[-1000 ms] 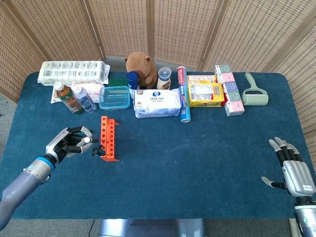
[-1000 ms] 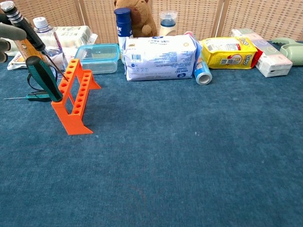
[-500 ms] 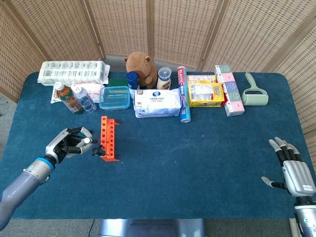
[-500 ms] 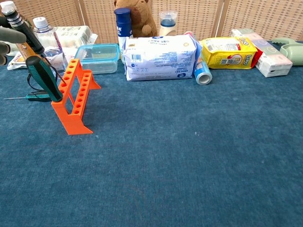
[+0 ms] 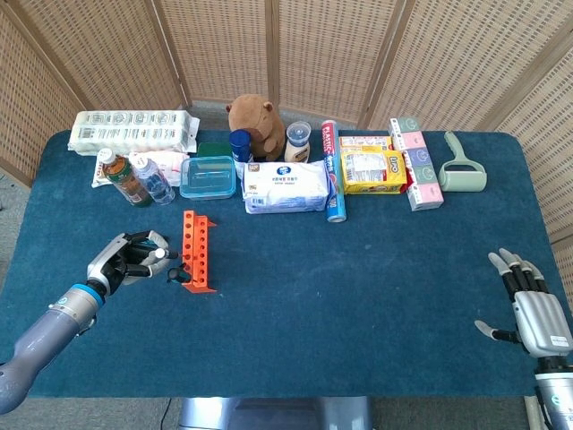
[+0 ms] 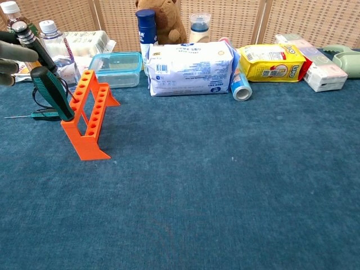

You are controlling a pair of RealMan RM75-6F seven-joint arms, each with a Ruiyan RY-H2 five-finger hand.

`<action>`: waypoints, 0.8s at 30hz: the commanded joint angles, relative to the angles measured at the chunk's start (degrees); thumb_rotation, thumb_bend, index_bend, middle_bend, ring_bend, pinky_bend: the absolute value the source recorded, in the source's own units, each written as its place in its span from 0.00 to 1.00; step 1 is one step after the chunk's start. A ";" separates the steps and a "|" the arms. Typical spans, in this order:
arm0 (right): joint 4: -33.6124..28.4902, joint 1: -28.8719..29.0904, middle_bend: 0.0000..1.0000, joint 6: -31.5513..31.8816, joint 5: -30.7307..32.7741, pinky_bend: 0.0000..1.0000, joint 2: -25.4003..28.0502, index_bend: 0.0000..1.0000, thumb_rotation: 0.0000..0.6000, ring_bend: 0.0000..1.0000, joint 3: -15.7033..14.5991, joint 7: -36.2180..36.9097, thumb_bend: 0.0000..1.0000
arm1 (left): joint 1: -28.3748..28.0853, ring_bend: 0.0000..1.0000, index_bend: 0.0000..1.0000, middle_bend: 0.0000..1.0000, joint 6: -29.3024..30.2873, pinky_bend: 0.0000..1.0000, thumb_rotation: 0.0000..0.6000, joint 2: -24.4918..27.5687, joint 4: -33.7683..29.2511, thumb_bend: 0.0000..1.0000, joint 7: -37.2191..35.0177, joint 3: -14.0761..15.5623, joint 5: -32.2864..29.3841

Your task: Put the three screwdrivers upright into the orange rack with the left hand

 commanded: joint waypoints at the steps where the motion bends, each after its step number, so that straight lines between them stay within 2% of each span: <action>1: 0.01 -0.01 0.03 0.00 0.03 0.02 0.01 0.00 1.00 0.00 0.01 0.04 0.02 | -0.58 1.00 0.63 0.89 0.16 0.98 1.00 -0.94 1.02 0.38 0.60 0.37 -1.23; 11: 0.07 0.02 0.03 -0.10 0.07 0.02 0.05 0.00 1.00 0.00 0.01 0.22 0.02 | -3.38 1.00 0.63 0.89 1.20 0.98 1.00 -3.06 3.40 0.38 3.58 0.62 -6.11; 24: 0.21 0.14 0.03 -0.45 0.39 0.02 -0.09 0.00 1.00 0.00 0.06 0.09 0.02 | -7.42 1.00 0.63 0.89 1.98 0.98 1.00 -4.78 4.44 0.38 9.41 2.63 -12.30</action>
